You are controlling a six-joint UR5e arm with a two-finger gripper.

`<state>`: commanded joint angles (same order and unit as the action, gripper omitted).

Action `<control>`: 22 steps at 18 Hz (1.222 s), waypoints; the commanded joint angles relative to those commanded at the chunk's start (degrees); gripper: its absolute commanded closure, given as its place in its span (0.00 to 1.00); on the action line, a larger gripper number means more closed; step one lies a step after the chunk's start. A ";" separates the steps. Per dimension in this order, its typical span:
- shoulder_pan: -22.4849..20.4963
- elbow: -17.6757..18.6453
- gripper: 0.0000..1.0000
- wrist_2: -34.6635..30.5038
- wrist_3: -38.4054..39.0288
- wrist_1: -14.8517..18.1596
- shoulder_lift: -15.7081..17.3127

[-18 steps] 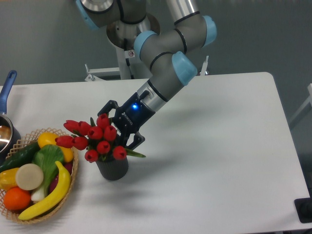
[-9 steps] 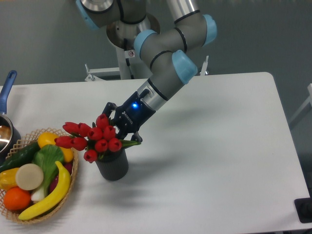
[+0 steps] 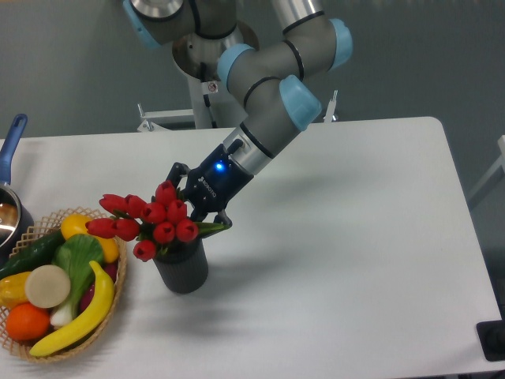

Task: Pick up the flowers from the vase
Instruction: 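Close the gripper on the red tulip stems, then lift the tulips up out of the black vase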

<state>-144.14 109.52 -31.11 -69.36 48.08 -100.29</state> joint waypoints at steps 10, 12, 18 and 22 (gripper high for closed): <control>0.26 -3.60 0.50 0.61 10.90 0.00 4.22; 0.44 -5.01 0.50 1.40 13.54 0.00 5.10; 0.26 -10.10 0.50 1.84 20.66 0.00 5.80; -0.35 -13.80 0.50 2.11 24.62 0.09 5.98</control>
<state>-144.49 95.72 -29.00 -44.75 48.16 -94.31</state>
